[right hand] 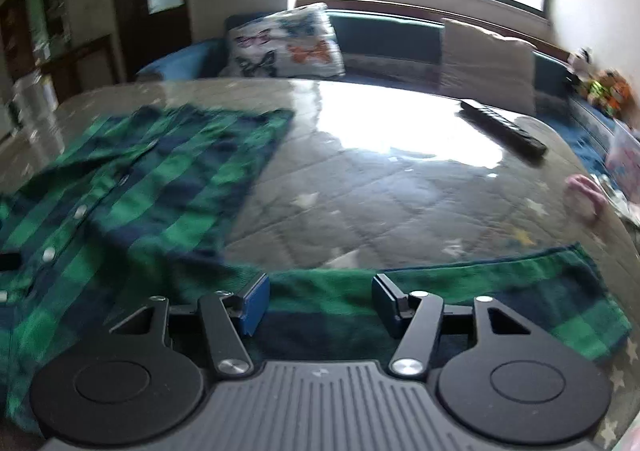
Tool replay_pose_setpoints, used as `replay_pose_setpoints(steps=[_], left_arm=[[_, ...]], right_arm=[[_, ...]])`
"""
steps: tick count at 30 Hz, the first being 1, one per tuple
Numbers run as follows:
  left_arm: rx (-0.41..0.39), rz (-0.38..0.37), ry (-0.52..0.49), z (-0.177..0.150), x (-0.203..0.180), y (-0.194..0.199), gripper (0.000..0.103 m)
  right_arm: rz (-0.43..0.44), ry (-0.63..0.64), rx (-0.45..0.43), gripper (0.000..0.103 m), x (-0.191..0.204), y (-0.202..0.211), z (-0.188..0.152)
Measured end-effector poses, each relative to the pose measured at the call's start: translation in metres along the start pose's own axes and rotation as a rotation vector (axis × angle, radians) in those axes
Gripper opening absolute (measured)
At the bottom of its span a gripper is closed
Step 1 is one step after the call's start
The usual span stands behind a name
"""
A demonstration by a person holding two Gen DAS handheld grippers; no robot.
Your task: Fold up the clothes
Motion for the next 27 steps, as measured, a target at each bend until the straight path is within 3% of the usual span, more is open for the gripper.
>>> replay_pose_setpoints(steps=[10,13,20,27], left_arm=[[-0.001,-0.034,-0.068,-0.017,-0.015,0.007,0.069],[-0.006,-0.043,-0.07,-0.019,-0.015,0.011,0.069],[-0.016,-0.063,-0.074,-0.022,-0.016,0.019,0.069],[-0.007,-0.09,-0.076,-0.026,-0.014,0.024,0.069]], right_arm=[[-0.001,0.124,0.035,0.06,0.021,0.015,-0.013],[0.01,0.127,0.001,0.06,0.025,0.021,-0.001],[0.048,0.15,-0.036,0.062,0.053,-0.001,0.027],[0.068,0.211,-0.007,0.062,0.072,-0.006,0.017]])
Point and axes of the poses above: each gripper's, at about its wrist camera, not at the fingertips, and y roughly against the way its jaws point, x to its left, z to its top, the point moved 7 cm from there along -y, roughly the way its jaws point, and after that the axes turned 10 degrees about y, right-handed, at the moved point
